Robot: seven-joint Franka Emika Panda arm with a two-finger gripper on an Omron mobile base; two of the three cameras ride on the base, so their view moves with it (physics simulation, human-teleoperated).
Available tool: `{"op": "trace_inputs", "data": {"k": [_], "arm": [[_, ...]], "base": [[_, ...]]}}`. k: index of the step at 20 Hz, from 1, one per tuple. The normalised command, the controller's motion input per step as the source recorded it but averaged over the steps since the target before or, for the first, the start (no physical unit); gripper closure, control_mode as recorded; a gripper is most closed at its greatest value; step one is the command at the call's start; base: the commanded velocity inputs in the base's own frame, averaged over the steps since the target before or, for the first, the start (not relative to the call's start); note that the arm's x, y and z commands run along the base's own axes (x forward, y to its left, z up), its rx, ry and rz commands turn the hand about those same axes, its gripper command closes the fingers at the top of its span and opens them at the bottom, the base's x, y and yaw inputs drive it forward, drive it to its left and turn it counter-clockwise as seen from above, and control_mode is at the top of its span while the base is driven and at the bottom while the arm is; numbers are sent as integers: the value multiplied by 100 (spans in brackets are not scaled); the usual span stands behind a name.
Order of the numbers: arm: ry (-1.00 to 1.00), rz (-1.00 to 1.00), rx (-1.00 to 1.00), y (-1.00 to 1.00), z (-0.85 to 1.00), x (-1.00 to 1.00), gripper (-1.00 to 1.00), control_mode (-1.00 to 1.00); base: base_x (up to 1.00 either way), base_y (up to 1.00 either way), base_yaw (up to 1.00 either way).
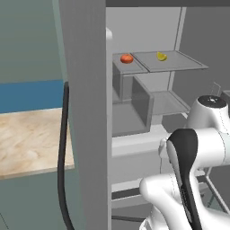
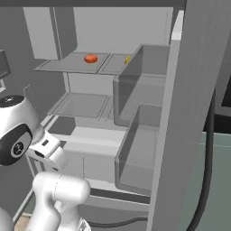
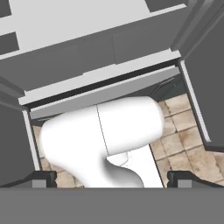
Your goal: Gather the lemon wedge and squash from the fridge and place them on a tray on the dining counter. Then gather the chicken drumstick and steak from the fridge and place them on the other tray.
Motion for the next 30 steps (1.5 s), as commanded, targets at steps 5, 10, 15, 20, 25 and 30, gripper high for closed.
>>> {"op": "trace_inputs", "data": {"k": [5, 10, 15, 20, 25, 30], "arm": [[0, 0, 0, -3, 3, 33, -100, -100], [0, 2, 0, -37, 45, 100, -100, -100], [-1, 6, -2, -34, 65, 99, -100, -100], [-6, 3, -8, -22, 71, 73, -100, -100], [-9, 2, -13, -14, 67, 47, -100, -100], [-10, 1, -12, -33, 47, 32, -100, -100]], "base": [[16, -2, 0], [0, 0, 0], [0, 0, 0], [0, 0, 0], [0, 0, 0], [0, 0, 0]]}}
